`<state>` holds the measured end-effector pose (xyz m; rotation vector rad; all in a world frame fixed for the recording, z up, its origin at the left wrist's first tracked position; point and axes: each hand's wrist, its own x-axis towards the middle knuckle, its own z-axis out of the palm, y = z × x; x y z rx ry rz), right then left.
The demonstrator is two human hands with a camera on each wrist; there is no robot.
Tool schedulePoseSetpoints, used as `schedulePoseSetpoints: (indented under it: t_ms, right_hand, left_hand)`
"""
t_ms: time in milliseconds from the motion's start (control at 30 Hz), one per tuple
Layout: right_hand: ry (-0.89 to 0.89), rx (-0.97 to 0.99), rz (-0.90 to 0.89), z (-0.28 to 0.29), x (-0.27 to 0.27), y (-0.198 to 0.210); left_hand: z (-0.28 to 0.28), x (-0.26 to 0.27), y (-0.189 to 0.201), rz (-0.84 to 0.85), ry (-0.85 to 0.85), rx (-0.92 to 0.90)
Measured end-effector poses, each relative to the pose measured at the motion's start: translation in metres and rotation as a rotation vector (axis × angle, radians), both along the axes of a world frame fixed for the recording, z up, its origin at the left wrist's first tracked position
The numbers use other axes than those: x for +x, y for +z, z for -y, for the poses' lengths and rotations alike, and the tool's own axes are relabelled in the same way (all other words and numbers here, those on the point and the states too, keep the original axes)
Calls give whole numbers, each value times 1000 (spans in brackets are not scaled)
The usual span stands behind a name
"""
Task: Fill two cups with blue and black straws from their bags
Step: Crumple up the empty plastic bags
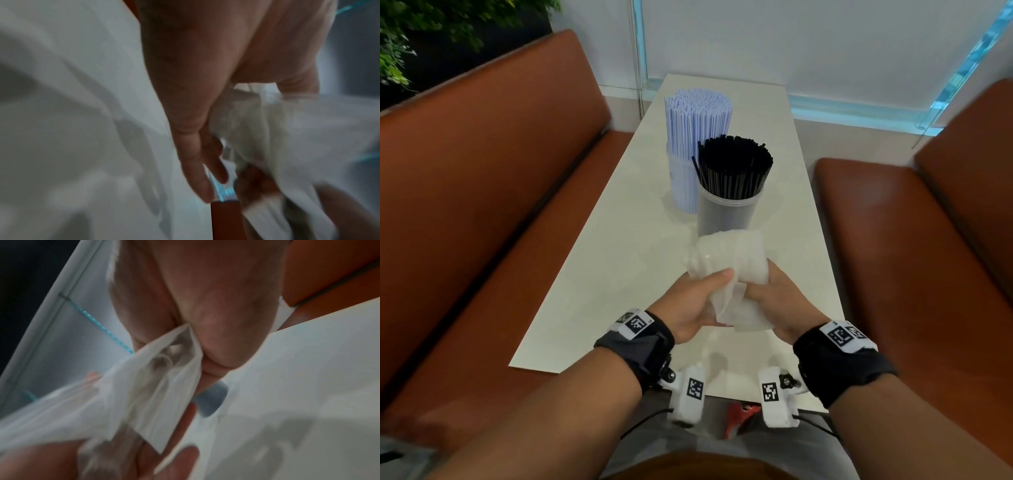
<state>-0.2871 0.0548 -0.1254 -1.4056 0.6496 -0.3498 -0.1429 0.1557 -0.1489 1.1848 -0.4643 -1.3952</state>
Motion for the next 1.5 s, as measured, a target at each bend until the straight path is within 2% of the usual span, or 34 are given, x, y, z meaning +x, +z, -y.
schedulePoseSetpoints:
  t_ms: [167,267,367,433,500,600,667,733,767,800,867,933,1000,1067,1133,1233,1300,1400,1500]
  right_hand:
    - [-85,-51,-175,0,8,-1]
    - [-108,-82,-142,-3,16,-10]
    - [-329,-106,-149,-3,21,-18]
    - [-405,-107,-124,1,22,-23]
    - [-438,-128,-88,4,23,-23]
    - [-408,-154,-78,5,24,-21]
    - [-351,-17,-54,7,19,-20]
    - [-297,262,19,14,6,-20]
    - [-284,338,52,21,-3,-19]
    - [-294,346,57,28,-12,-18]
    - [-394,196,-8,48,-32,-20]
    - [-498,120,-34,66,-52,-29]
    - [-477,341,80,77,-66,-38]
    - [-472,522,135,85,-79,-43]
    - [-557,490,120,93,-91,-48]
    - [-721,390,101,107,-113,-57]
    - [-802,347,105,118,-130,-65]
    - [-869,294,76,132,-158,-74]
    - [-941,262,57,147,-189,-82]
  left_hand:
    - [5,6,-7,145,127,34]
    - [12,1,-6,296,161,3]
    - [23,-14,6,424,205,-89]
    - [28,-23,9,379,235,-123]
    - [30,-32,12,383,183,-158]
    - [36,-41,7,506,52,-211]
    - [41,-44,4,563,-12,-196]
    - [48,-44,2,555,-34,-152]
    - [52,-44,0,534,-43,-132]
    - [56,-46,-1,523,-57,-100]
    - [66,-52,-1,546,-90,-8]
    - [77,-64,1,414,-119,85]
    - [94,-80,4,233,-173,106]
    - [114,-99,8,203,-224,131]
    - [135,-119,6,314,-221,169]
    - [161,-152,-4,648,-223,181]
    - [174,-174,-9,783,-209,163]
    - [197,-209,-16,852,-283,108]
    - [222,-244,-25,877,-367,152]
